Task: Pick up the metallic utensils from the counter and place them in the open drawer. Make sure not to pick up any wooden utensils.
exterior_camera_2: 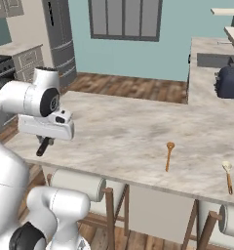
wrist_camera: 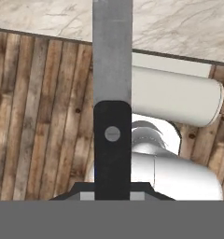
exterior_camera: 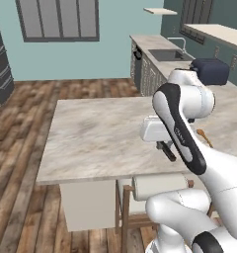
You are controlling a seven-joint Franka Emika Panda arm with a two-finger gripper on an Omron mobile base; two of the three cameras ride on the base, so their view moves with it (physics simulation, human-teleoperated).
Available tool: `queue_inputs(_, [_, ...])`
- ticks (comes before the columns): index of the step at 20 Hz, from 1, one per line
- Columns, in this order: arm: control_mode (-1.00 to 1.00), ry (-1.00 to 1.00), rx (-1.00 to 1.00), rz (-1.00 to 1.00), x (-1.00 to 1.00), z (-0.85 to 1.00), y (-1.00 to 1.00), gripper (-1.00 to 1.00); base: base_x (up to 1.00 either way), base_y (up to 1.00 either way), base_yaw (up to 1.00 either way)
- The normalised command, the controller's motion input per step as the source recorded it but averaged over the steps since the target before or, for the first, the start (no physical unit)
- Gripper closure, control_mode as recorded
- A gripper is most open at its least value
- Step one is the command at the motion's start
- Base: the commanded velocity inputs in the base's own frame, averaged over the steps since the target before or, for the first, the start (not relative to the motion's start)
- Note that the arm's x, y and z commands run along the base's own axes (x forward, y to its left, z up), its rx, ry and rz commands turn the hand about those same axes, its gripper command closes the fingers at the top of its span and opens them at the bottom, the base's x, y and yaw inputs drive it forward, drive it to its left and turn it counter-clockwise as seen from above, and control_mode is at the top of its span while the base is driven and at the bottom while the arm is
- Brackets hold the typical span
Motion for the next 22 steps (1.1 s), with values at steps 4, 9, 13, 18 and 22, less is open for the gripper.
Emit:
queue_inputs(4, [-1.00, 0.00, -0.04, 0.00, -0.65, 0.62, -0.16, 1.00, 0.00, 0.00, 0.00])
queue_inputs(9, [-1.00, -0.01, 0.00, 0.00, -0.25, 0.04, -0.16, 1.00, 0.00, 0.00, 0.00])
queue_inputs(13, [-1.00, 0.00, 0.00, 0.00, 0.00, 0.00, 0.00, 1.00, 0.00, 0.00, 0.00])
queue_inputs(18, [-1.00, 0.00, 0.00, 0.00, 0.00, 0.00, 0.00, 1.00, 0.00, 0.00, 0.00])
queue_inputs(22, [1.00, 0.00, 0.00, 0.00, 0.00, 0.00, 0.01, 1.00, -0.10, 0.26, 0.00])
